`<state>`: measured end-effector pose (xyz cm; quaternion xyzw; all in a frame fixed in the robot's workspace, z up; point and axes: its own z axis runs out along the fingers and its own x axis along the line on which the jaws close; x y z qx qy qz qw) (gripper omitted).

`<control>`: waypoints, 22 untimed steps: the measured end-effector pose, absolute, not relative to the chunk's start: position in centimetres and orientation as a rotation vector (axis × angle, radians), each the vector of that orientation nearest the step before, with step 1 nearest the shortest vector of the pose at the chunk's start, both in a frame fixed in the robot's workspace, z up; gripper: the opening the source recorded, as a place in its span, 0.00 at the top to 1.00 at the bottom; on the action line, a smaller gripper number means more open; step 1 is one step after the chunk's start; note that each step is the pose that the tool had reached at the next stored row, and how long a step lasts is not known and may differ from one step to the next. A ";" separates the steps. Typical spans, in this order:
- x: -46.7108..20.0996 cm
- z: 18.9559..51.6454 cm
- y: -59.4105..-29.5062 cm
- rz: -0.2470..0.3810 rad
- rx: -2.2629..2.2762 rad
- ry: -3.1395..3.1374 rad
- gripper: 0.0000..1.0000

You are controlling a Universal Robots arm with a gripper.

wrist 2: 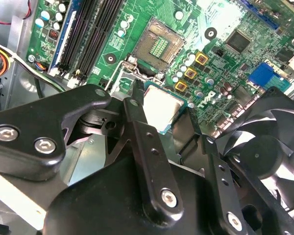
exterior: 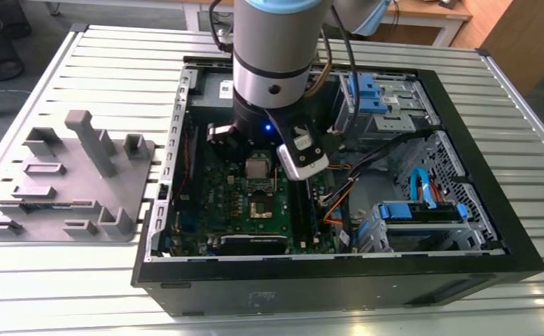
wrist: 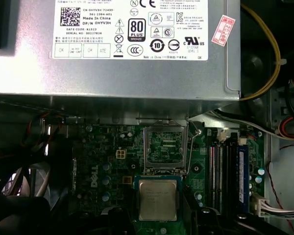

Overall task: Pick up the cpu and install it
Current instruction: 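Place the cpu into insertion slot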

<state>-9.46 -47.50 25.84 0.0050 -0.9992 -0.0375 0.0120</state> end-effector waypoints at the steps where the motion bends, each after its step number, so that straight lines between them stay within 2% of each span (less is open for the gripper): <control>1: -9.5 25.8 -47.5 -0.117 0.016 -3.115 0.53; 22: -9.5 23.8 -47.5 -0.116 0.011 -3.116 0.53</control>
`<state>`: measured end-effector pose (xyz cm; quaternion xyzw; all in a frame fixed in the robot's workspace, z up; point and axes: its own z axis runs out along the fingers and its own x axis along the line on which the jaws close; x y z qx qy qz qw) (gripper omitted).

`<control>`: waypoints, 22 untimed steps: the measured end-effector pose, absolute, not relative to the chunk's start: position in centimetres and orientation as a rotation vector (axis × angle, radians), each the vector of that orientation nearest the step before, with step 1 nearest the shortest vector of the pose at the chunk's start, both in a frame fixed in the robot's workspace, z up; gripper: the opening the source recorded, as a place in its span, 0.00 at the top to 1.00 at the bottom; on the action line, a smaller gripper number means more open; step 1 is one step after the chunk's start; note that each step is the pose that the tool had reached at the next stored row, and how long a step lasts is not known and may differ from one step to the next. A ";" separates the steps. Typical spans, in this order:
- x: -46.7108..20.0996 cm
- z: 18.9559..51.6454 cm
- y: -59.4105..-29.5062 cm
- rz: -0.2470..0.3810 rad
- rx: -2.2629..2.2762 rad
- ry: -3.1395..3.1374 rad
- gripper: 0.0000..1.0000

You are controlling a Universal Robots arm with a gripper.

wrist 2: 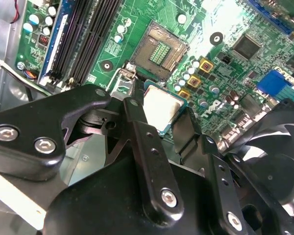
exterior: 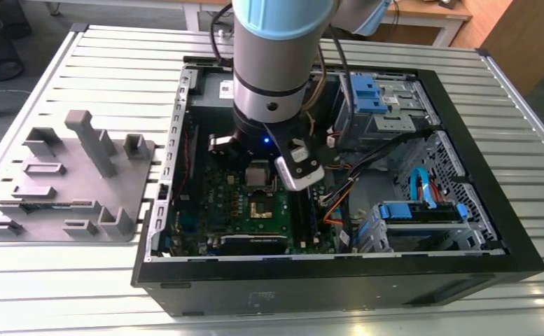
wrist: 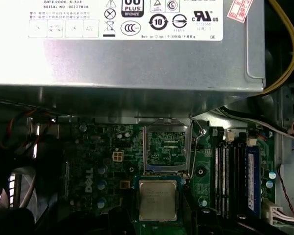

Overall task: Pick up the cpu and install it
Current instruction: 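Place the cpu into insertion slot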

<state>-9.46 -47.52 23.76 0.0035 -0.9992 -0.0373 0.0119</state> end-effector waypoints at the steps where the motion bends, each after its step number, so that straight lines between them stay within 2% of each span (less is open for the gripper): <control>1: -9.5 23.7 -47.5 -0.116 0.007 -3.116 0.53; 22: -9.5 22.8 -47.6 -0.110 -0.047 -3.118 0.53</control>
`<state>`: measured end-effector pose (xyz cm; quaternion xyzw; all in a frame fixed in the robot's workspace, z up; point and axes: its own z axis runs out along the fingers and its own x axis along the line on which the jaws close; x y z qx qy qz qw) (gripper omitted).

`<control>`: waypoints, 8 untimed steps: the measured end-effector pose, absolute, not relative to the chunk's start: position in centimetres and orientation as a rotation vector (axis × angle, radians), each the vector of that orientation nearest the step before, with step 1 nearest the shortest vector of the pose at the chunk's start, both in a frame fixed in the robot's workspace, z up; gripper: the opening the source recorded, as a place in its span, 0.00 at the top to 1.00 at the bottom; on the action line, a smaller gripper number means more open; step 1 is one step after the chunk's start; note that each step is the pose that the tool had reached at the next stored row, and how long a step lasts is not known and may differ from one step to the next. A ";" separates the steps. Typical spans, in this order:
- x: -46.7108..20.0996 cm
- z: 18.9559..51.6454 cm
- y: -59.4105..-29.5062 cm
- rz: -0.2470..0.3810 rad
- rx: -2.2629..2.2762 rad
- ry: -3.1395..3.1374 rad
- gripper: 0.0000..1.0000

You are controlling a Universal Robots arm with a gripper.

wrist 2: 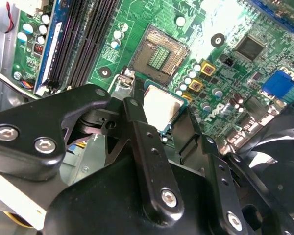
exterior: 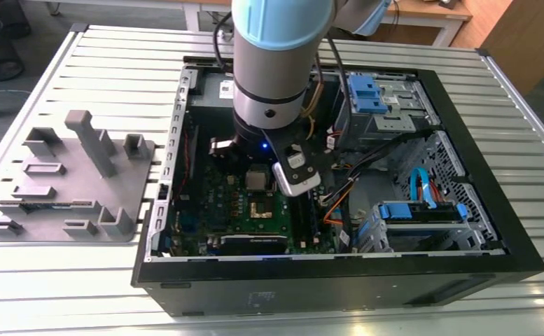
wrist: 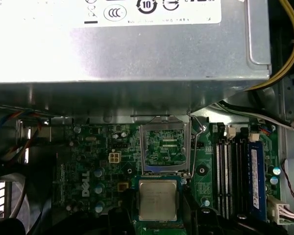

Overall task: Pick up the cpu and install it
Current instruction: 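Place the cpu into insertion slot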

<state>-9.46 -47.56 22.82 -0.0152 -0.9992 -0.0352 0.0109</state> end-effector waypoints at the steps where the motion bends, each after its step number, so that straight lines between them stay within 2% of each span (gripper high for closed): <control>1: -9.5 22.8 -47.6 -0.110 -0.047 -3.118 0.53; 8: -9.5 22.6 -47.6 -0.109 -0.047 -3.118 0.53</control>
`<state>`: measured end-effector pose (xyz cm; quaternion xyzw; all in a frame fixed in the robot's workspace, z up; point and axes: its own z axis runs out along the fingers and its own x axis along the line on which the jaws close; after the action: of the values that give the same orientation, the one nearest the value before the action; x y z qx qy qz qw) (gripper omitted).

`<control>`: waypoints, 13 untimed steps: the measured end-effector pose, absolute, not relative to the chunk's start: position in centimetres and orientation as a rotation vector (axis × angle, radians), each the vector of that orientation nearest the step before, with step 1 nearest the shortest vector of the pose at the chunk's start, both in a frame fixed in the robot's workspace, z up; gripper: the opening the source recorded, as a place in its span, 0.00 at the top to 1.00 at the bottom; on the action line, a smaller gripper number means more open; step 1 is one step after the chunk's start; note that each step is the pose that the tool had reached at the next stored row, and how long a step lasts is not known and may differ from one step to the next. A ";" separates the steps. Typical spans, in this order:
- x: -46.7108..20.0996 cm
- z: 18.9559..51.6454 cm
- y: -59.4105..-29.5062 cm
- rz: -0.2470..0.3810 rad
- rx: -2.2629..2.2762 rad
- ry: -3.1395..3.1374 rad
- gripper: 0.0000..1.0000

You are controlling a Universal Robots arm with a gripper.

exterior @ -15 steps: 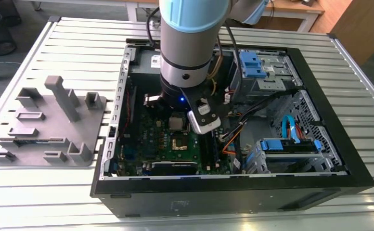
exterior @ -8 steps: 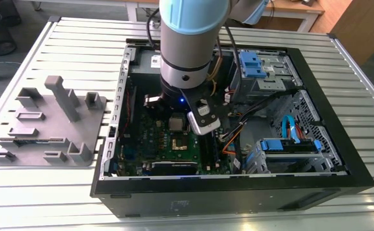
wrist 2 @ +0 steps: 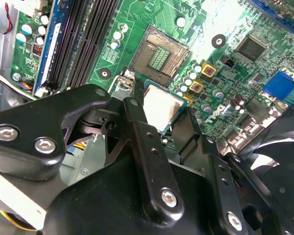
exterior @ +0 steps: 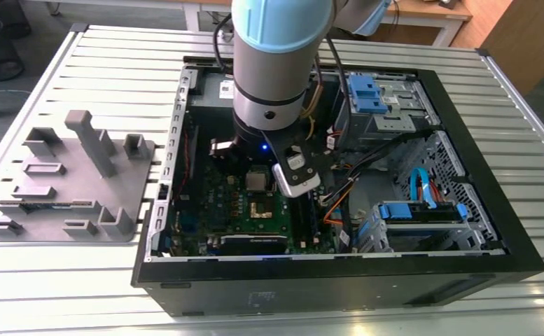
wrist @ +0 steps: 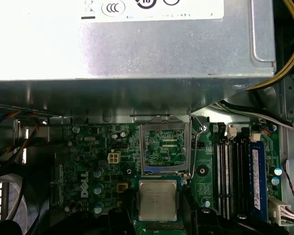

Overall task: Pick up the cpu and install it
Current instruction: 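Place the cpu into insertion slot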

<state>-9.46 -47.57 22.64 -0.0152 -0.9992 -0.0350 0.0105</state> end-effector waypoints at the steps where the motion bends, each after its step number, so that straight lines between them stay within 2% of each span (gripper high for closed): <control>1: -9.5 22.6 -47.6 -0.109 -0.047 -3.118 0.53; 13: -9.5 22.1 -47.6 -0.109 -0.047 -3.118 0.53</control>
<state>-9.46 -47.56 22.08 -0.0151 -0.9992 -0.0350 0.0105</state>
